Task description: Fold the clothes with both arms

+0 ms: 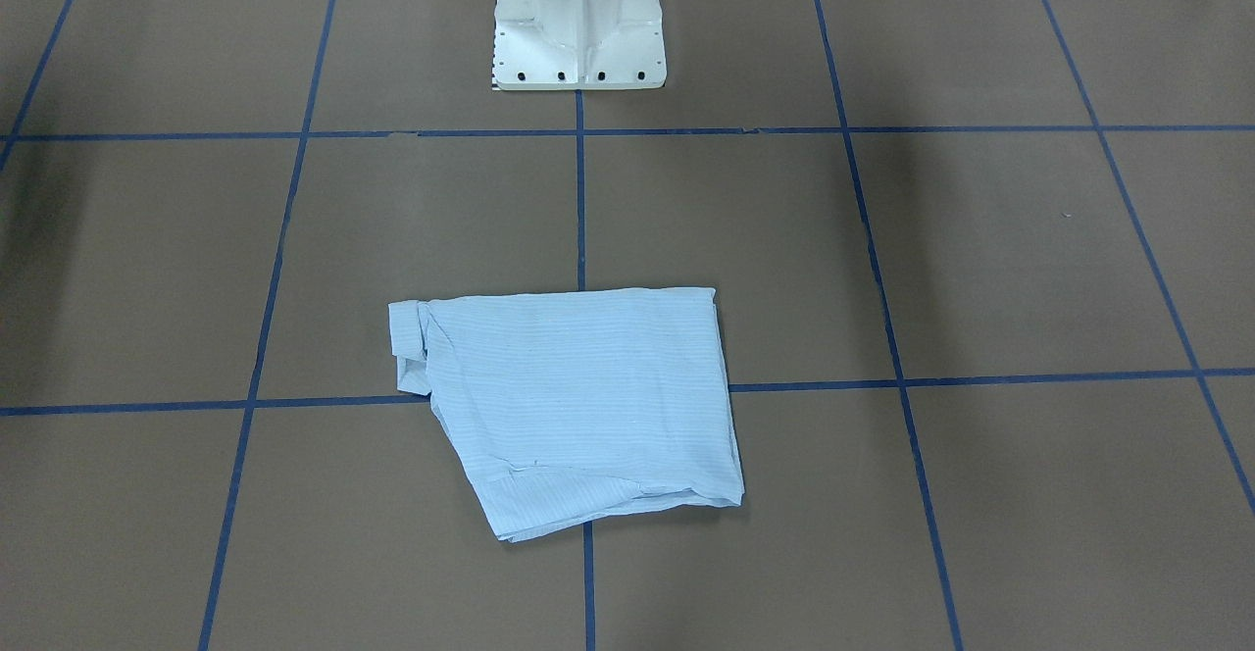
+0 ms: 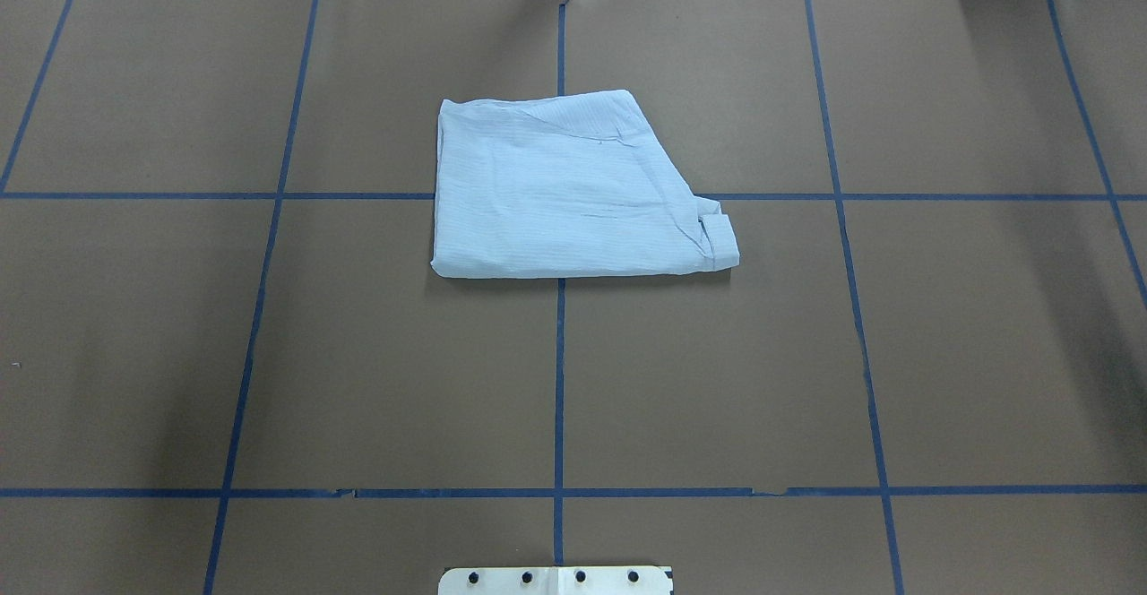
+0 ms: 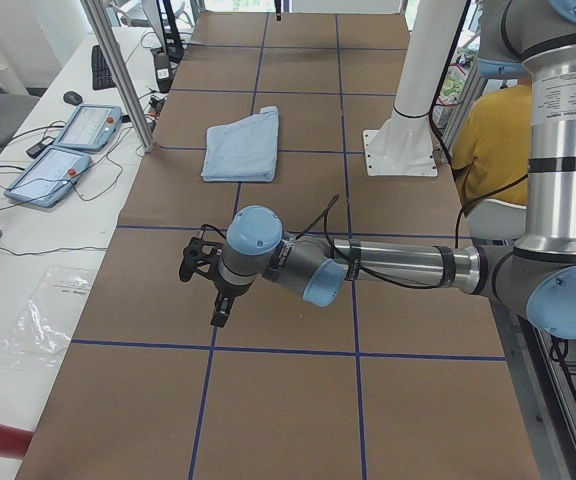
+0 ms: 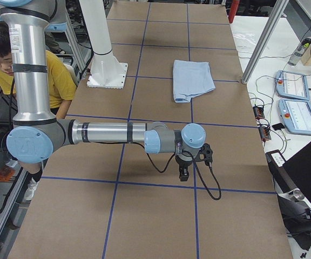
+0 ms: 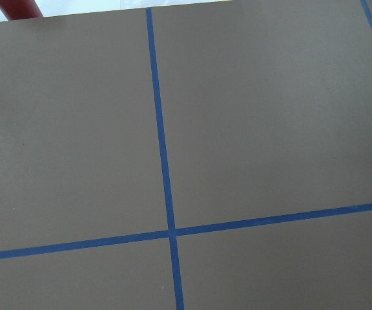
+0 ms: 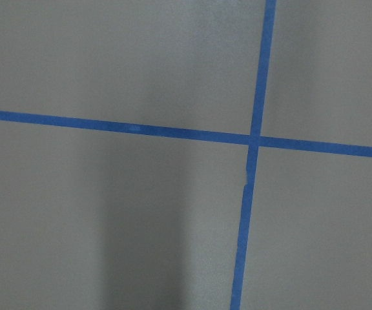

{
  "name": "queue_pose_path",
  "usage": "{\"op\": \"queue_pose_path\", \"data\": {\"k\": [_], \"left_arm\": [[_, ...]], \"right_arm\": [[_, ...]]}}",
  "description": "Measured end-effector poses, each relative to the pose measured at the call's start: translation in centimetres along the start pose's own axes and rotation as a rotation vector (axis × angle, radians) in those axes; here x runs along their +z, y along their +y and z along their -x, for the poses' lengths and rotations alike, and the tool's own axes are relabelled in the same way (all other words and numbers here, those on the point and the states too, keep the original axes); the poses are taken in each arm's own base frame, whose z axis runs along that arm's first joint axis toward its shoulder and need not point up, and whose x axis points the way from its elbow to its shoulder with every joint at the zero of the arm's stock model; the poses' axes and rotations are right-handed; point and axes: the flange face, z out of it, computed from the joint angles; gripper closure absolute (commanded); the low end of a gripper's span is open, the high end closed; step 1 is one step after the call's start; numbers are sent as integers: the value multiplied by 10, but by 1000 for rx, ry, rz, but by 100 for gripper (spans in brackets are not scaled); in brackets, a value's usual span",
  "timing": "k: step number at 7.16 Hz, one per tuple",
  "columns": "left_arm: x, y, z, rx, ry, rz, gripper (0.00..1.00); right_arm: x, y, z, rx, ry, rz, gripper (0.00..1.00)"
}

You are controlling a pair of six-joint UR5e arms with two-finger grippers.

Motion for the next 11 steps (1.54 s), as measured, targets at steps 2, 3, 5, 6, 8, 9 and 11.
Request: {"op": "queue_pose_path", "data": {"k": [2,3,5,6,8,9,11], "left_arm": [[-5,-5,-7,19,4,-12,0],[-7,-7,-10,27,5,-19,0],[-10,-7,-13,31,8,-23,0],[-11,-8,-14,33,10,-26,0],[-13,-9,-18,43,14,-34,0],[-16,-9,-22,49,23,-38,0],[-18,-8,-25,52,40,-36,0]], "right_arm": [[-1,0,-1,0,13,-1,0],[-1,-1,0,-1,17,-3,0],[-1,-1,0,-1,21,-3,0],[-2,-1,1,-2,20,-4,0],[-4,-3,3,-7,16,-9,0],[-4,-5,4,-13,15,-15,0],[-6,-8,7,-20,12,-23,0]]}}
